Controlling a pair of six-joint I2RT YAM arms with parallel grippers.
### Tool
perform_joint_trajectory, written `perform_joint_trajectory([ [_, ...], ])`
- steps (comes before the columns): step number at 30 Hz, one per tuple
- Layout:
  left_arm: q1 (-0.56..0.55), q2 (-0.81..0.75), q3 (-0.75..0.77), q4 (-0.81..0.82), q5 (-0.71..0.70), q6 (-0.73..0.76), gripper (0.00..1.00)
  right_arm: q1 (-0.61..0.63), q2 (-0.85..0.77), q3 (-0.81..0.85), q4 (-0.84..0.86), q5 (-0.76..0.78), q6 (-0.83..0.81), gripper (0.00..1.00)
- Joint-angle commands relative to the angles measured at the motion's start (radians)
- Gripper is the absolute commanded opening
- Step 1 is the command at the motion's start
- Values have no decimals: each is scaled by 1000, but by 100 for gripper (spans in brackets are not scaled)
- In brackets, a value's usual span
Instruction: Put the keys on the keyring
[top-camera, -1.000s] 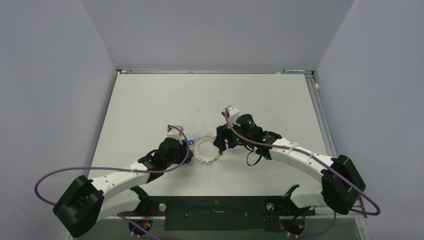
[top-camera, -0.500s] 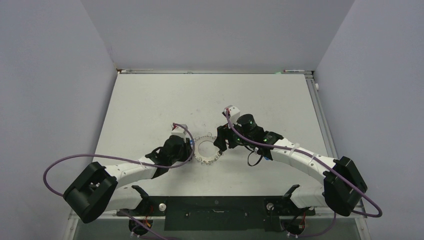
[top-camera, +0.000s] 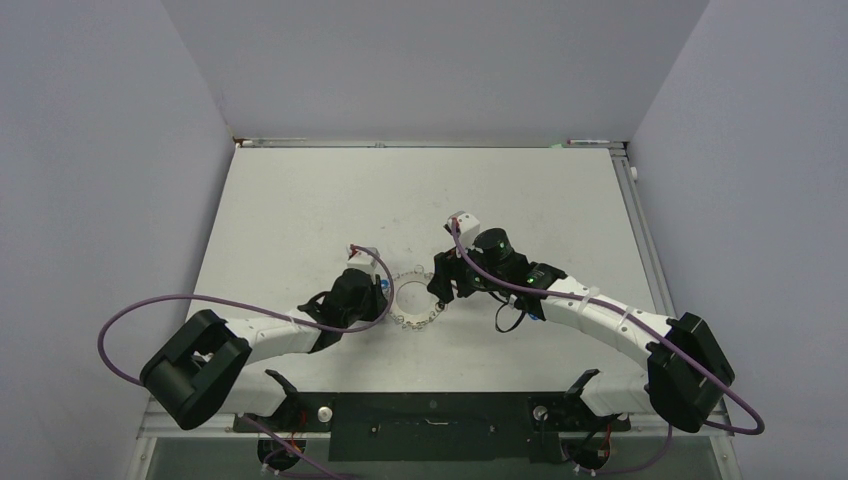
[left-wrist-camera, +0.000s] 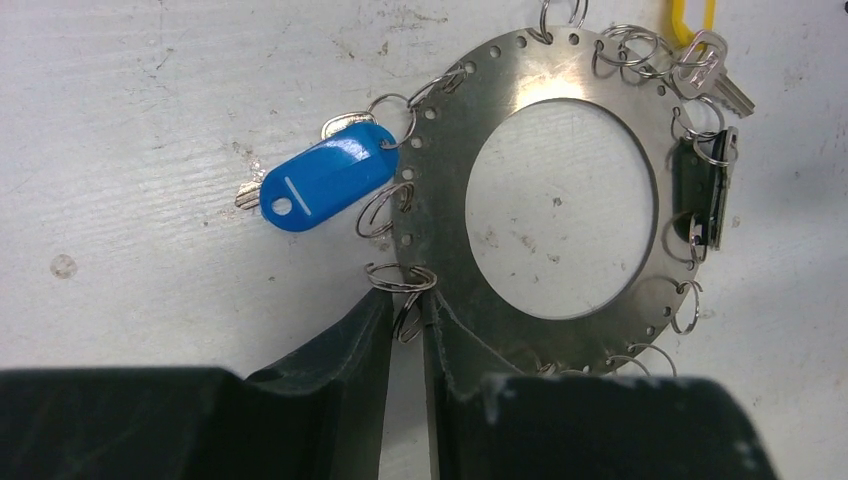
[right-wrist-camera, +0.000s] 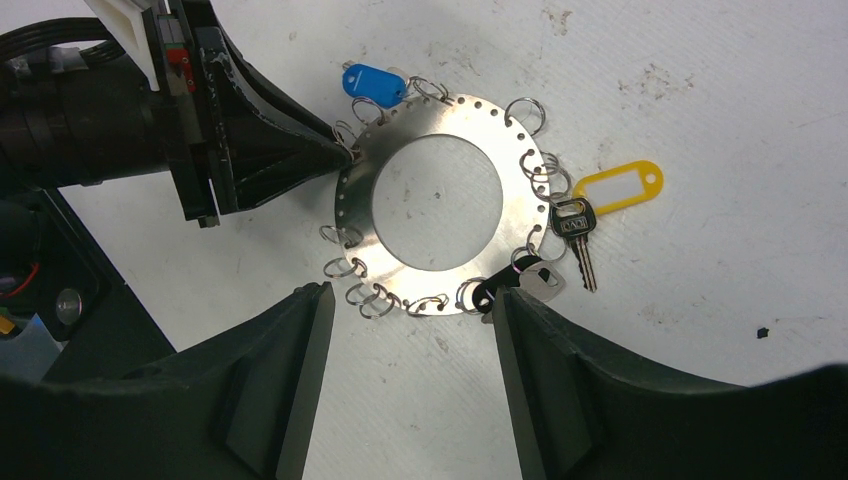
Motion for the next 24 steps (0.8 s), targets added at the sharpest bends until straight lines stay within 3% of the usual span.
perform_joint_trajectory([
  [1, 4, 19, 41, 74, 5, 19, 12, -3, -12, -7, 37, -14, 7, 61],
  [3, 4, 23, 41, 88, 17, 24, 1, -2, -13, -8, 39, -14, 6, 61],
  [4, 4, 25, 48, 81, 24, 24, 0, -2, -13, -8, 39, -14, 7, 61],
  [15, 7, -134, 158, -234, 77, -161, 0, -1, -43, -28, 86, -22, 9, 59],
  [24, 36, -186, 221, -370, 211, -269, 0, 35, -108, -55, 168, -73, -17, 57],
])
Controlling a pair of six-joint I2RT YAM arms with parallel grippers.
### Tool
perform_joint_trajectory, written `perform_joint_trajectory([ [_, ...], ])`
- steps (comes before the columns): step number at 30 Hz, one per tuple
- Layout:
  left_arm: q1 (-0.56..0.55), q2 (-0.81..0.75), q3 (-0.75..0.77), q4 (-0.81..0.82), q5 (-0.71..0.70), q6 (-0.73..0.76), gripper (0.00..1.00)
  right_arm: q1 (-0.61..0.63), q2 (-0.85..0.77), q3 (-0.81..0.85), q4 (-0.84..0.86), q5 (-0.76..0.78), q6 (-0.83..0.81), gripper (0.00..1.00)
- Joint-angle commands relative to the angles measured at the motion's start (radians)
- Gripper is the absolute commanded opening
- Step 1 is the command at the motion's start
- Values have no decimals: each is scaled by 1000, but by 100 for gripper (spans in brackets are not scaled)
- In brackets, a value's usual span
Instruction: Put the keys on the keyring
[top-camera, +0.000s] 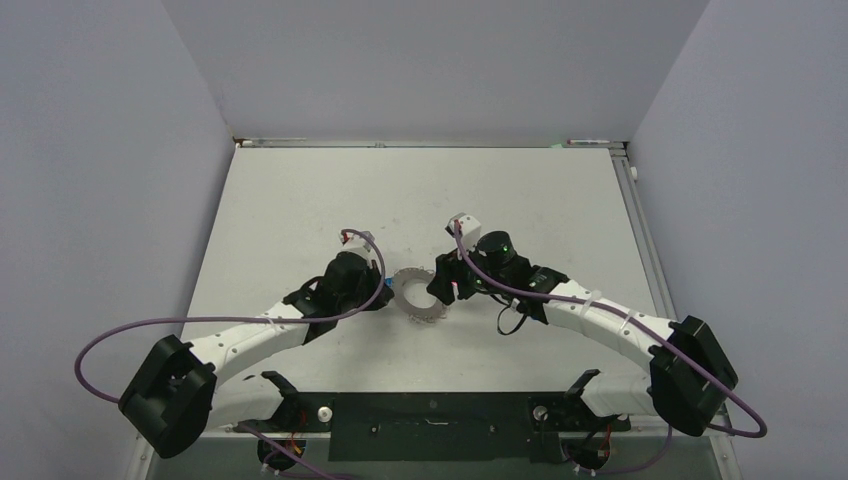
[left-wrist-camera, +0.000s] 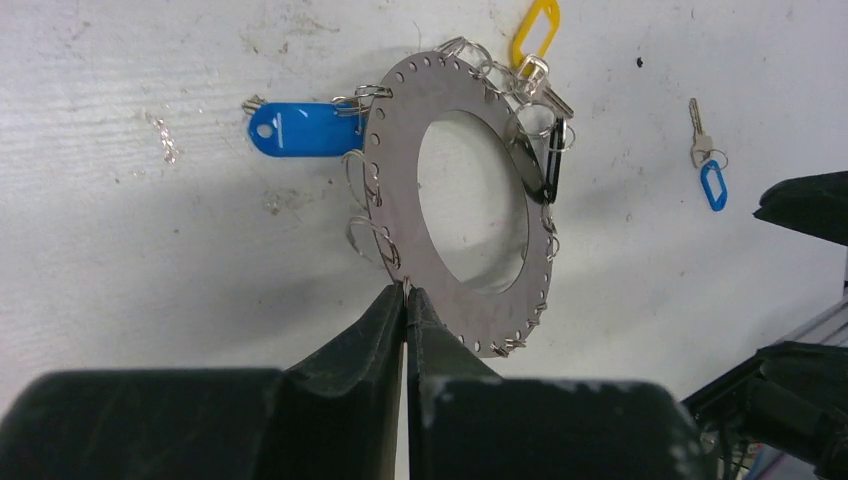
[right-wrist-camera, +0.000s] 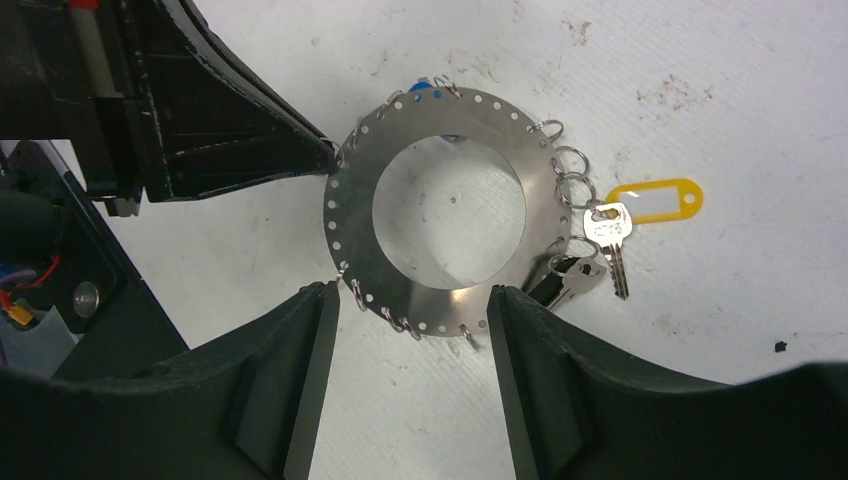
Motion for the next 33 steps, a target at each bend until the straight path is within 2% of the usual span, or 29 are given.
perform_joint_trajectory([
  [1, 12, -35, 73, -82, 88, -81, 0, 42, -89, -26, 121, -39, -34, 57],
  [7, 16, -51, 144, -143, 135, -133, 0, 202, -189, -134, 253, 68, -199, 58],
  [15, 16, -50, 198, -216, 177, -166, 0, 259, -263, -286, 486, 152, -304, 58],
  [26, 16, -69, 247, -260, 223, -230, 0, 323, -130, -282, 585, 255, -393, 58],
  [33, 16, -82, 281, -311, 248, -239, 0, 327, -63, -276, 645, 254, -420, 58],
])
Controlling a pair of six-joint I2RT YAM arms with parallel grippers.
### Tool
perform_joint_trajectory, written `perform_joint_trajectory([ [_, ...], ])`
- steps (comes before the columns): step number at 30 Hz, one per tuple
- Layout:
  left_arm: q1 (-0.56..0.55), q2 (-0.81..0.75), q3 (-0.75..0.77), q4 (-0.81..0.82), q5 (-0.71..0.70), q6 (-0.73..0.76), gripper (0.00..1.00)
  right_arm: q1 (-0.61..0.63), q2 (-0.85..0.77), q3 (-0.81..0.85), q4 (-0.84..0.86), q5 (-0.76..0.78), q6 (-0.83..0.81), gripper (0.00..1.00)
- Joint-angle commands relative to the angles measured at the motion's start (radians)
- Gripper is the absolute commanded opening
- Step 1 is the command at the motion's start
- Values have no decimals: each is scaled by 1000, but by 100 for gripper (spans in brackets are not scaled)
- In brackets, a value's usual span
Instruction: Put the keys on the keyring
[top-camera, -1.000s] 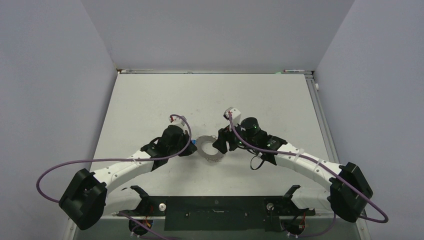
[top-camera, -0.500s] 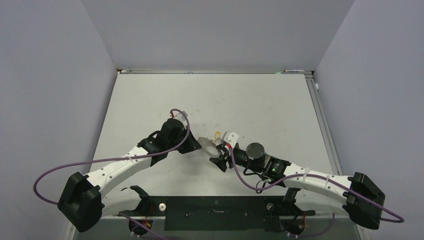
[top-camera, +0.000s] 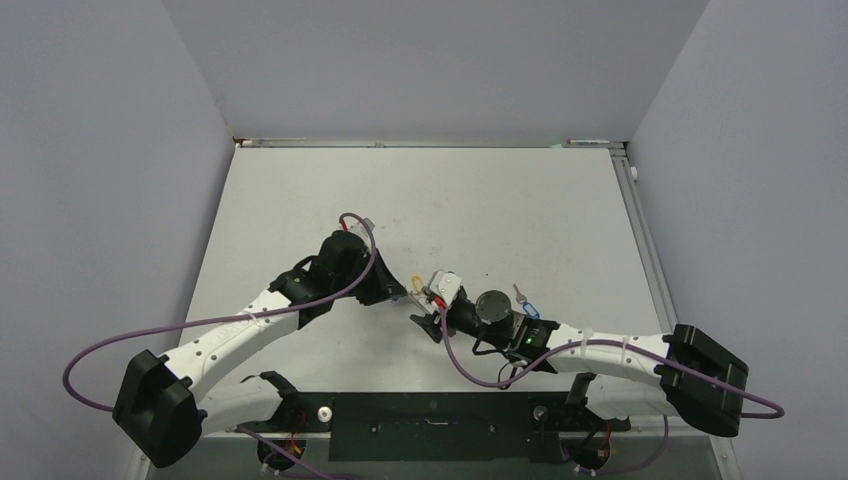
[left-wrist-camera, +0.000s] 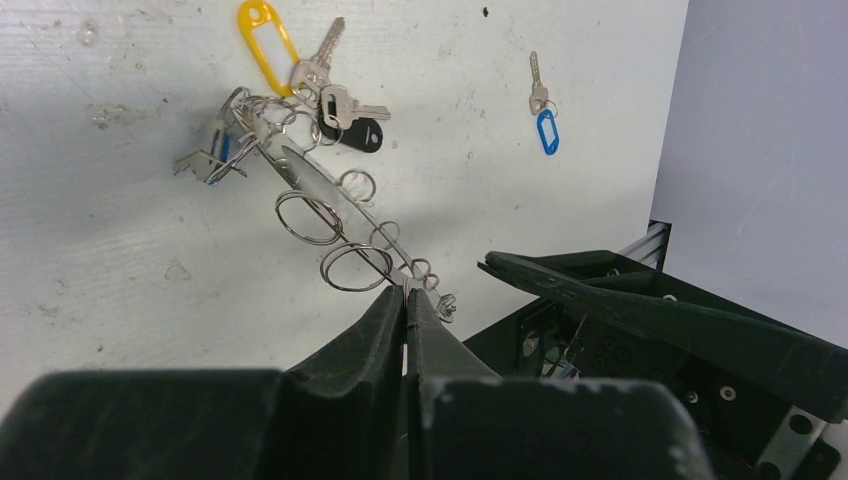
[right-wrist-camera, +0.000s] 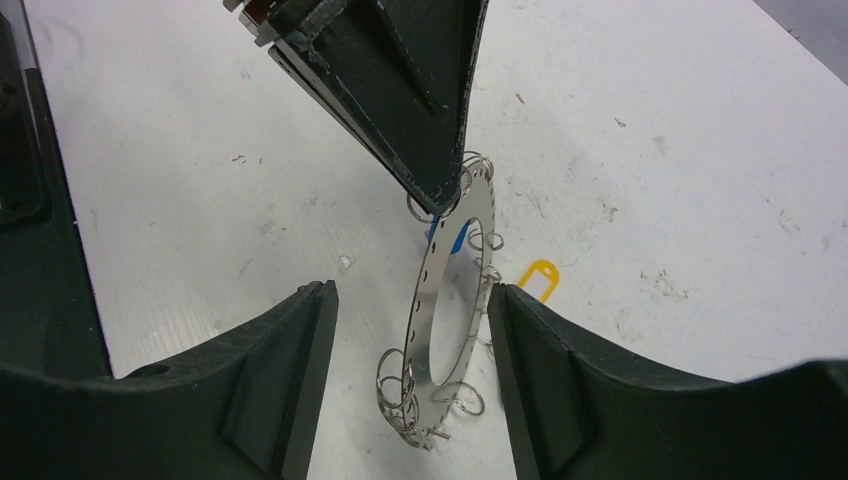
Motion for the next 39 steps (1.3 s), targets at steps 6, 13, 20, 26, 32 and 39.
perform_joint_trajectory([
  [6, 6, -46, 76, -33, 46, -23, 0, 9, 91, 38, 170, 59, -56, 56],
  [13, 4, -53, 78, -41, 70, -22, 0, 7, 165, 56, 242, 104, -96, 45],
  [20, 6, -61, 86, -59, 99, -18, 0, 8, 196, 50, 327, 62, -131, 39],
  [26, 6, -62, 96, -79, 135, -19, 0, 6, 196, 42, 357, 28, -158, 29],
  [32, 6, -44, 94, -76, 179, -21, 0, 5, 177, 37, 361, -40, -165, 20],
  [39, 6, -24, 109, -94, 222, -4, 0, -8, 121, 25, 357, -93, -157, 14],
])
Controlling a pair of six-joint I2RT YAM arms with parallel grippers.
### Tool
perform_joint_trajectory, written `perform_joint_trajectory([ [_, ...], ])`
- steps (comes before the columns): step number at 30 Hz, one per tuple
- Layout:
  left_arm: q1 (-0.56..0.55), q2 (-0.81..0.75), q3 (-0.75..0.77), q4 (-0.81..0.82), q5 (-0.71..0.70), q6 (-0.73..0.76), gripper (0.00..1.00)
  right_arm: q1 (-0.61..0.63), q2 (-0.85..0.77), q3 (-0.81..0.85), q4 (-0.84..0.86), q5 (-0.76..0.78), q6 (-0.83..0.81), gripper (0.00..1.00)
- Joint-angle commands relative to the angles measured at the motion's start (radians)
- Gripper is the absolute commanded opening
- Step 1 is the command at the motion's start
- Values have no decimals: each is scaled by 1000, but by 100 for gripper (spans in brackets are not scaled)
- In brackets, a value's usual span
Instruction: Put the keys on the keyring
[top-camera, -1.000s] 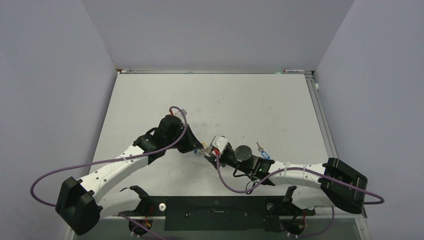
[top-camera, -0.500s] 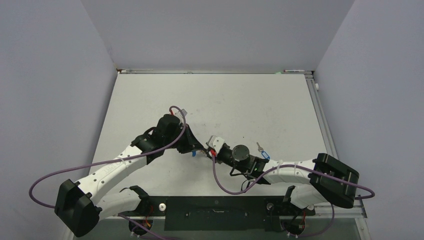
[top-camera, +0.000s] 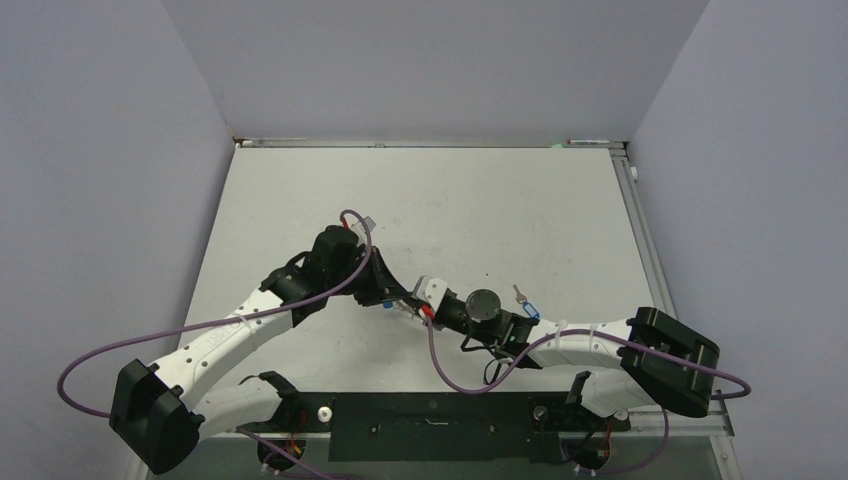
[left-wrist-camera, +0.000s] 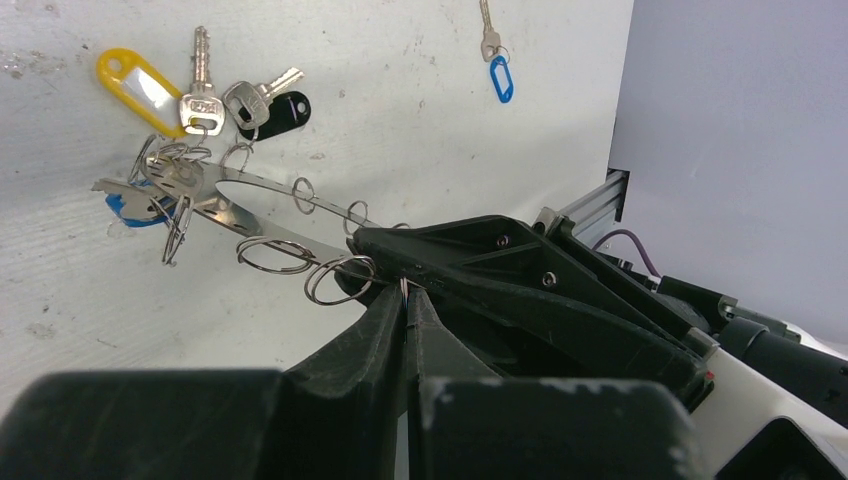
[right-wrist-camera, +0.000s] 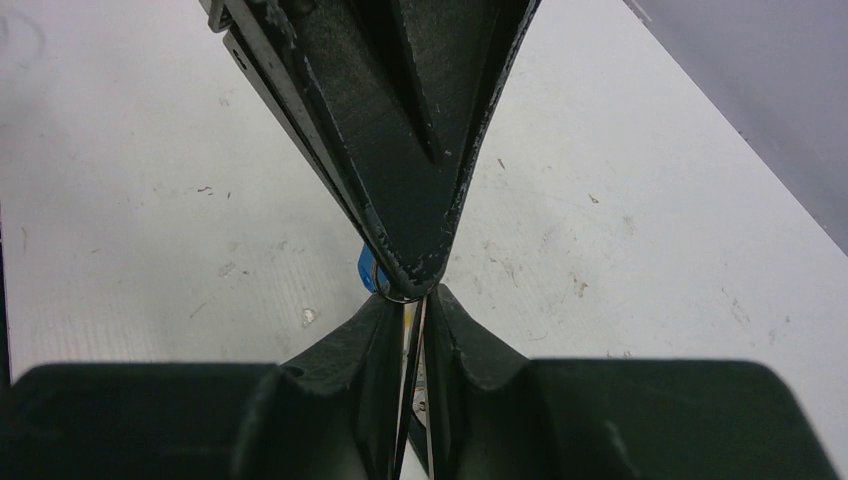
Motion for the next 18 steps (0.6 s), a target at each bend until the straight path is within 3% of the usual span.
perform_joint_trajectory([
  [1, -7, 12, 53, -7, 99, 12, 0, -11, -64, 9, 104, -71, 1, 15],
  [4, -8, 14, 53, -12, 108, 15, 0, -23, -63, 28, 65, -84, 16, 21],
  [8, -8, 7, 60, -14, 106, 15, 0, -27, -57, 25, 70, -82, 21, 22],
  [16, -8, 14, 64, -12, 123, 20, 0, -33, -62, 15, 84, -106, 29, 8],
  [18, -7, 20, 71, -18, 133, 38, 4, -35, -74, 14, 83, -126, 35, 5],
])
